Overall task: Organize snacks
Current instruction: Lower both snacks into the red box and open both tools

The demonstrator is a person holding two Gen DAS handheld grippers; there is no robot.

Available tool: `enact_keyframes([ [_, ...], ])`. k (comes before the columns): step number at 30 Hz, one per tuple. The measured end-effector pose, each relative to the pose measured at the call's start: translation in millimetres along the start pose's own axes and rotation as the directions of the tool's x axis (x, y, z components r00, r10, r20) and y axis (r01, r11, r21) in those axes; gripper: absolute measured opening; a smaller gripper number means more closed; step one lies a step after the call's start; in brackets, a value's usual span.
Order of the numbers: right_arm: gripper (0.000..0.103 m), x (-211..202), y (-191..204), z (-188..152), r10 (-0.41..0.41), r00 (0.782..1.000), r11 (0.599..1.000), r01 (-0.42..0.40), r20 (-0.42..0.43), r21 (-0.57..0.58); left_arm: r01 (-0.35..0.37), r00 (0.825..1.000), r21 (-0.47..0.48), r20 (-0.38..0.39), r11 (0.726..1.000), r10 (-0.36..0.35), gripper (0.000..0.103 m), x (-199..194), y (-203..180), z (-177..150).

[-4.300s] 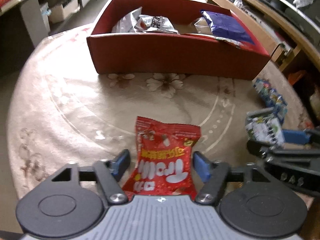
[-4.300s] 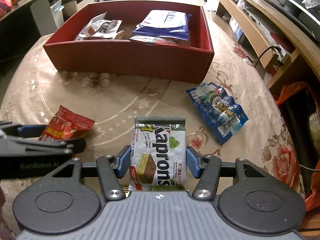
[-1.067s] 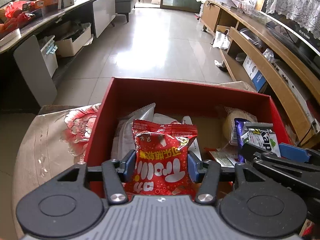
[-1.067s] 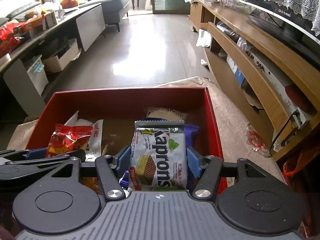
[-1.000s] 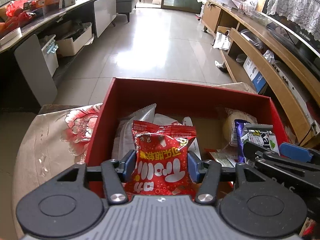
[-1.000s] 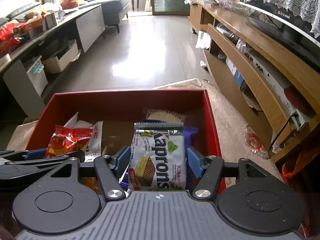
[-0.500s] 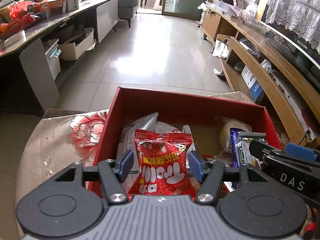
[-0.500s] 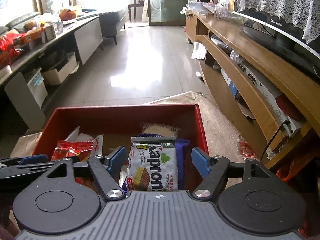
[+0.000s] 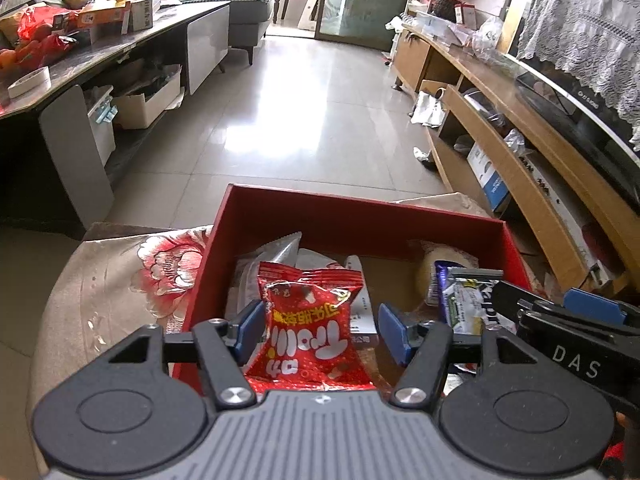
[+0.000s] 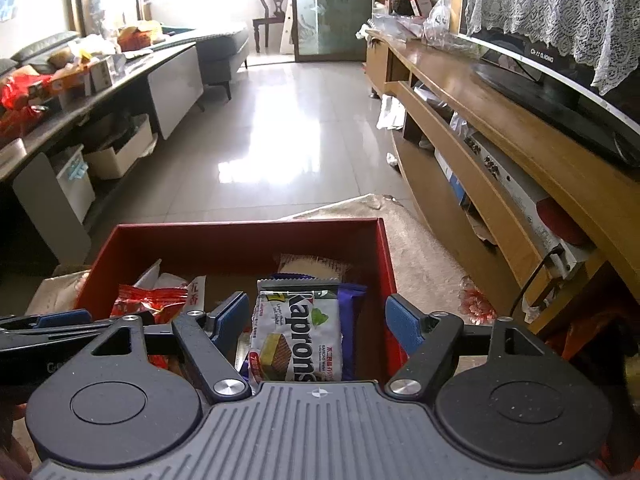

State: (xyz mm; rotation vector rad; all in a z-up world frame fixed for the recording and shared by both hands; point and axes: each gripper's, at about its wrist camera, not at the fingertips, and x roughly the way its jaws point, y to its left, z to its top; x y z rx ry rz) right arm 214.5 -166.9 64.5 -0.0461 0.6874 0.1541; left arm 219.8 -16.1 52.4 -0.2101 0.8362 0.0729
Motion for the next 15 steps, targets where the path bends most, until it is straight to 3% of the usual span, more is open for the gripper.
enact_keyframes([
  [15, 0.082, -26, -8, -9, -0.01, 1.0, 1.0, 0.01, 0.023, -0.005, 0.044, 0.999, 0.026, 0.007, 0.999, -0.044, 0.065, -22, -12, -15],
])
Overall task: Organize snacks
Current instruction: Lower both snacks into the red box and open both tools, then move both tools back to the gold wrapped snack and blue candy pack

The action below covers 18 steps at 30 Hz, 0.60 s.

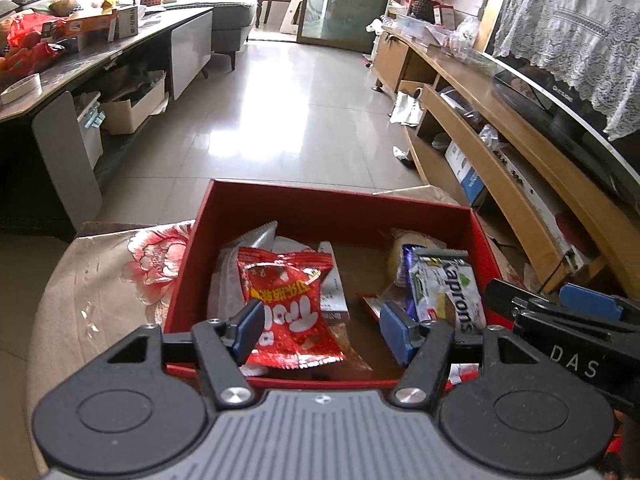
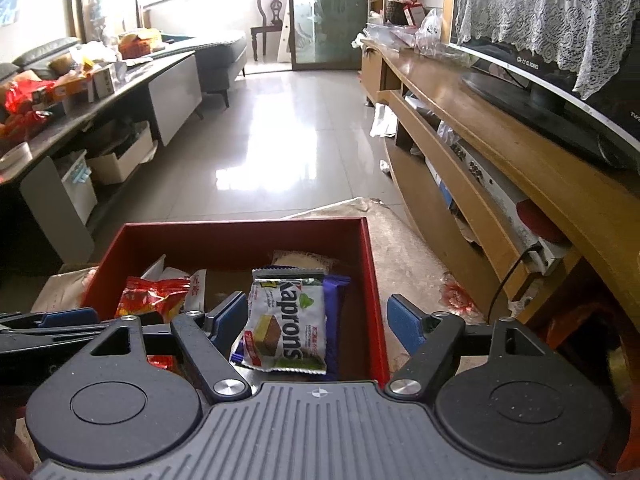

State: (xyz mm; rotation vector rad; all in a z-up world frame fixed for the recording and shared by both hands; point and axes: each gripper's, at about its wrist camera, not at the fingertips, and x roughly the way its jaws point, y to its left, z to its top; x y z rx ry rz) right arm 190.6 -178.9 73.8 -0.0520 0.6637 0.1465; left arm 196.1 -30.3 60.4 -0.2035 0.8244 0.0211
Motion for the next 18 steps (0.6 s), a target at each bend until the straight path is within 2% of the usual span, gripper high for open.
enact_keyframes([
  [11, 0.084, -24, -19, -30, -0.038, 0.998, 0.999, 0.038, -0.04, -0.004, 0.07, 0.997, 0.057, -0.04, 0.996, -0.068, 0.065, -18, -22, -32],
  [14, 0.084, -32, -28, -42, -0.051, 0.997, 0.999, 0.051, -0.063, 0.003, 0.101, 0.991, 0.066, -0.09, 0.993, -0.095, 0.065, -20, -28, -51],
  [18, 0.084, -40, -39, -60, -0.072, 0.993, 0.997, 0.073, -0.096, 0.003, 0.154, 0.971, 0.052, -0.193, 0.987, -0.142, 0.066, -18, -36, -80],
])
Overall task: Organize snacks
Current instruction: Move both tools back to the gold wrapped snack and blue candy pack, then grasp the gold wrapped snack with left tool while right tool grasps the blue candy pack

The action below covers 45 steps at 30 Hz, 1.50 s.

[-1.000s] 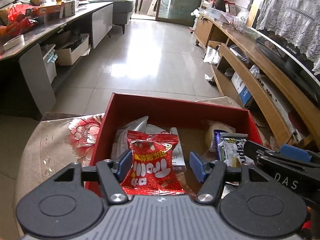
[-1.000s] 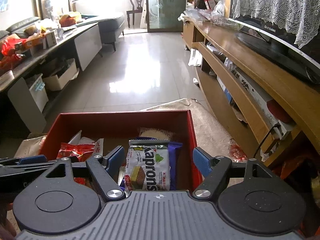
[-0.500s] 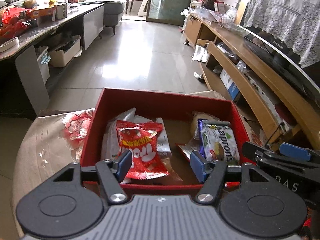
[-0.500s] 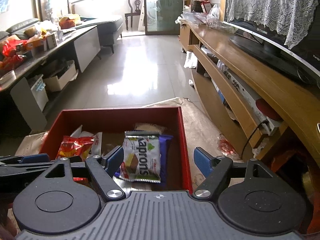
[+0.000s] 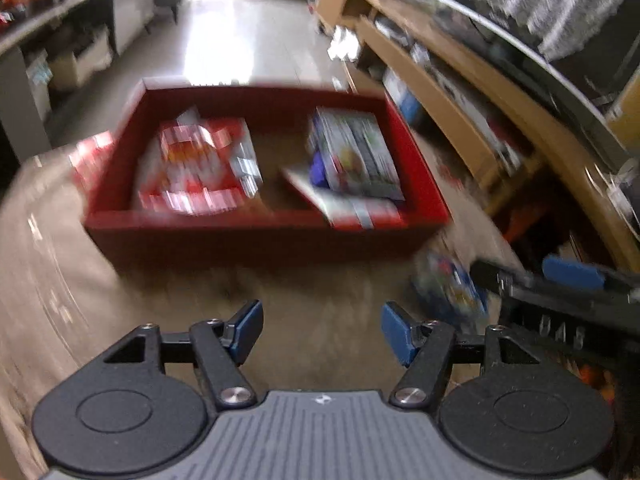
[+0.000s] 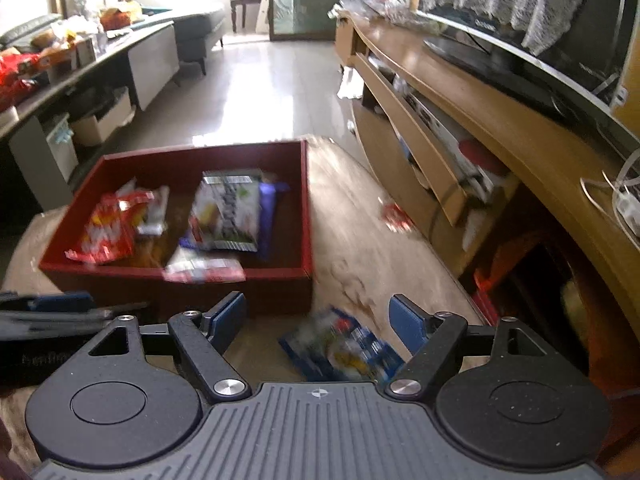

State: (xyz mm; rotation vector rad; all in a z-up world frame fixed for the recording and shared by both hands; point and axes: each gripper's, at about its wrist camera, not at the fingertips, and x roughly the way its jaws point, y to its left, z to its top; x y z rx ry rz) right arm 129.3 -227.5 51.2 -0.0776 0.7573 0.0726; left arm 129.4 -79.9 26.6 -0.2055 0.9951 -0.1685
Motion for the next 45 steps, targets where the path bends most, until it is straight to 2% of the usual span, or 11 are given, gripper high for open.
enact_keyframes([
  [7, 0.084, -5, -28, -24, -0.021, 0.999, 1.0, 0.021, -0.042, 0.021, 0.071, 0.982, -0.047, -0.171, 0.996, -0.078, 0.066, 13, -19, -59],
  [12, 0.084, -7, -50, -35, -0.015, 0.998, 0.999, 0.018, -0.054, 0.049, 0.045, 0.971, -0.071, -0.232, 0.996, -0.06, 0.066, 25, -37, -84],
  [14, 0.084, -6, -55, -37, -0.006, 0.998, 0.998, 0.009, -0.06, 0.054, 0.022, 0.975, -0.064, -0.219, 0.998, -0.036, 0.072, 26, -46, -88],
  [18, 0.084, -4, -62, -41, 0.008, 0.997, 0.999, -0.004, -0.074, 0.052, -0.024, 0.98, -0.041, -0.2, 0.999, 0.015, 0.074, 27, -59, -91],
  [21, 0.085, -5, -65, -42, 0.02, 0.997, 0.999, -0.017, -0.071, 0.04, -0.067, 0.983, 0.023, -0.168, 0.997, 0.07, 0.073, 28, -69, -98],
  [24, 0.085, -3, -69, -41, 0.02, 0.997, 0.999, -0.017, -0.075, 0.038, -0.11, 0.983, 0.139, -0.133, 0.984, 0.129, 0.058, 27, -79, -106],
  [28, 0.085, 7, -77, -40, 0.028, 0.995, 0.998, -0.024, -0.097, 0.05, -0.091, 0.984, 0.191, -0.133, 0.977, 0.117, 0.042, 23, -72, -106],
  [32, 0.085, 17, -86, -36, 0.035, 0.994, 0.996, -0.026, -0.107, 0.084, -0.103, 0.984, 0.223, -0.122, 0.969, 0.133, 0.042, 20, -60, -100],
  [36, 0.085, 34, -89, -27, 0.095, 0.987, 0.98, -0.07, -0.132, 0.186, -0.095, 0.985, 0.217, -0.123, 0.971, 0.124, 0.042, 19, -43, -91],
  [43, 0.086, 62, -44, -9, 0.089, 0.983, 0.992, -0.102, -0.159, -0.075, -0.019, 0.986, 0.155, -0.163, 0.988, 0.044, 0.042, 18, -24, -82],
  [45, 0.086, 75, -40, -6, 0.092, 0.978, 0.989, -0.112, -0.186, -0.098, -0.005, 0.985, 0.146, -0.171, 0.989, 0.031, 0.042, 18, -22, -80],
])
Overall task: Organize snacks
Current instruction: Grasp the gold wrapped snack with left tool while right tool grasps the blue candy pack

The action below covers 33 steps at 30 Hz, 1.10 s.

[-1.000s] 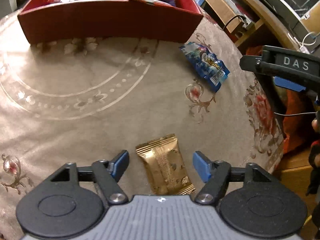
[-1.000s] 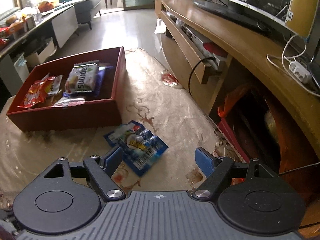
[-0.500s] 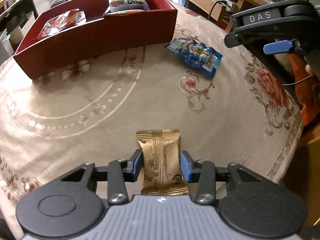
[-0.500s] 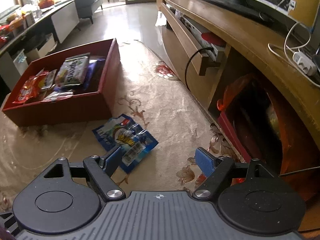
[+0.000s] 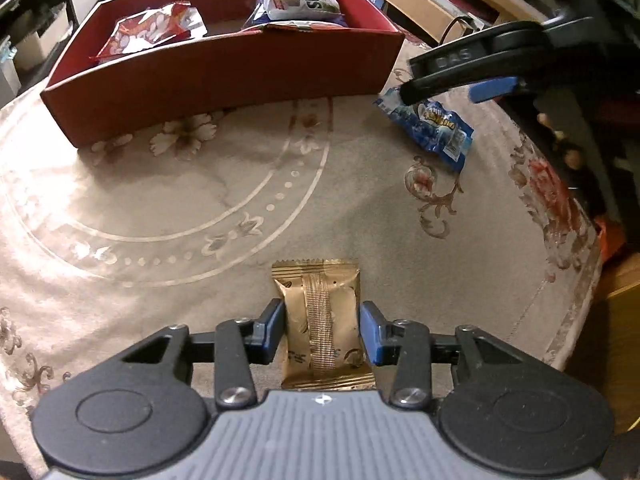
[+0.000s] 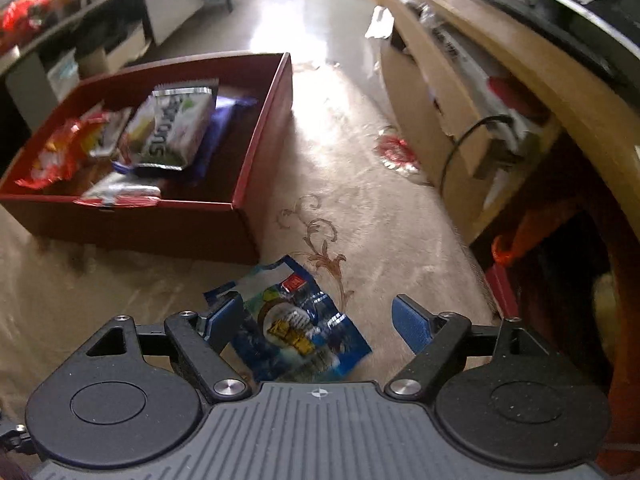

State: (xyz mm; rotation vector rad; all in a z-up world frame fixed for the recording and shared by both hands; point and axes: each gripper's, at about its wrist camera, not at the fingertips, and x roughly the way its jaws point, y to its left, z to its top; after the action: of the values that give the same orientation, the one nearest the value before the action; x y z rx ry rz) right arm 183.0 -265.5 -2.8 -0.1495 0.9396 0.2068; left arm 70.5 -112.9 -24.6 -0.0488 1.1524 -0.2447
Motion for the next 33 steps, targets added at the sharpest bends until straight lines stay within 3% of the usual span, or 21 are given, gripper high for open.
enact_keyframes([
  [7, 0.086, 24, 9, -1, 0.059, 0.996, 0.997, -0.062, -0.068, -0.037, 0.032, 0.999, -0.024, -0.007, 0.999, -0.032, 0.042, -1, 6, 2],
  [18, 0.083, -7, 28, -45, 0.066, 0.988, 0.994, -0.077, -0.136, -0.073, 0.023, 1.0, -0.028, -0.007, 0.999, -0.023, 0.043, -4, 8, -4],
  [26, 0.087, -2, 32, -29, 0.035, 0.995, 0.999, -0.038, -0.096, -0.033, 0.035, 0.999, -0.045, -0.003, 0.998, -0.035, 0.064, -2, 7, -4],
  [29, 0.088, 10, 44, -27, -0.007, 0.994, 0.996, -0.003, -0.11, -0.092, 0.028, 1.0, -0.04, 0.01, 0.999, -0.028, 0.067, -2, 5, -7],
  [33, 0.093, 11, 46, -30, 0.004, 0.995, 0.997, -0.012, -0.096, -0.081, 0.014, 0.999, -0.015, 0.04, 1.0, -0.014, 0.067, -2, 1, -13],
])
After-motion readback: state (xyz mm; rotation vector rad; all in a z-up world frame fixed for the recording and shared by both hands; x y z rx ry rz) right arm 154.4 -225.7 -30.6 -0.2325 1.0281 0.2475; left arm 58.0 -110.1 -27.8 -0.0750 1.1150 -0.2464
